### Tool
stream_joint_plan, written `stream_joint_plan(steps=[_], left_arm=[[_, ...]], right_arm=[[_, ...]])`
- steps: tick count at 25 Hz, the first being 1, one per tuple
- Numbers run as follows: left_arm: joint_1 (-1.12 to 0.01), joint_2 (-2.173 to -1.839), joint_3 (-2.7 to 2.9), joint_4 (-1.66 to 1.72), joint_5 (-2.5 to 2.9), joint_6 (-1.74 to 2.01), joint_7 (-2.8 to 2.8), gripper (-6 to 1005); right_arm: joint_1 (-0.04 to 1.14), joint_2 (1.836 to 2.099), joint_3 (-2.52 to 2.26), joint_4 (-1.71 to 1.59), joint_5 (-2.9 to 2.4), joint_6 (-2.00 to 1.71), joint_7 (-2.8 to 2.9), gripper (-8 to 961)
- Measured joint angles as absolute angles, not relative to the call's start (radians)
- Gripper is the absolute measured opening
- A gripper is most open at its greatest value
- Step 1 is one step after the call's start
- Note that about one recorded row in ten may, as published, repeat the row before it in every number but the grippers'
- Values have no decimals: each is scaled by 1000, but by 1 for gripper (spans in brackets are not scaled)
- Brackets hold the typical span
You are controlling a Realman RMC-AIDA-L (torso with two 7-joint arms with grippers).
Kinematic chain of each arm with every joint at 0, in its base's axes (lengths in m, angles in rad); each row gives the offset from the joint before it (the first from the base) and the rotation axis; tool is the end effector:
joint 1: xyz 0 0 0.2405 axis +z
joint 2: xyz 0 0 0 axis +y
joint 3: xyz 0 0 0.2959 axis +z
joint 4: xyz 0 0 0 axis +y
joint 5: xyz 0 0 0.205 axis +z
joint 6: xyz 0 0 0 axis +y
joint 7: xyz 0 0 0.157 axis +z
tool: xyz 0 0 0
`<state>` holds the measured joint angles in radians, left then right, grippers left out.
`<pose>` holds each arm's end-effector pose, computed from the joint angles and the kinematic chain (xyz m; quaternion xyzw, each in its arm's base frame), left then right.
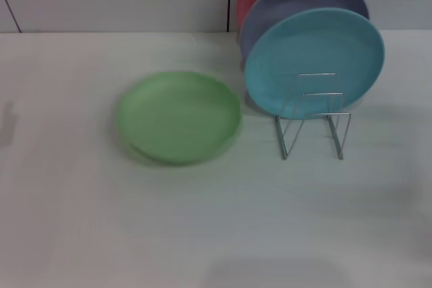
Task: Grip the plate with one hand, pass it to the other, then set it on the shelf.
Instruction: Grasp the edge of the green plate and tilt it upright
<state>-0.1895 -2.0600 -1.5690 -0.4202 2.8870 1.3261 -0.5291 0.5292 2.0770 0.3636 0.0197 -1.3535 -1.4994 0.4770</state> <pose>-0.3702 0.3091 0.0589 -0.5392 -0.2532 -0.4916 0.6351 0.3545 0.3608 0.0636 -0.4687 0.2446 0.5019 0.6845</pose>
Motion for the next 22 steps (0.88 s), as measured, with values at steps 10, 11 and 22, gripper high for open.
stream_joint_plan(steps=[10, 11, 22], left_arm=[[-198, -2057, -1565, -416, 2887, 1327, -527, 739], [-200, -2057, -1565, -416, 2887, 1327, -527, 739], [-207, -2057, -1565, -416, 2887, 1325, -526, 739]], right_arm=[[540, 2078, 370, 23, -1353, -1491, 476, 492], [540, 2078, 370, 24, -1353, -1491, 476, 492], [539, 2077, 369, 25, -1354, -1491, 475, 491]])
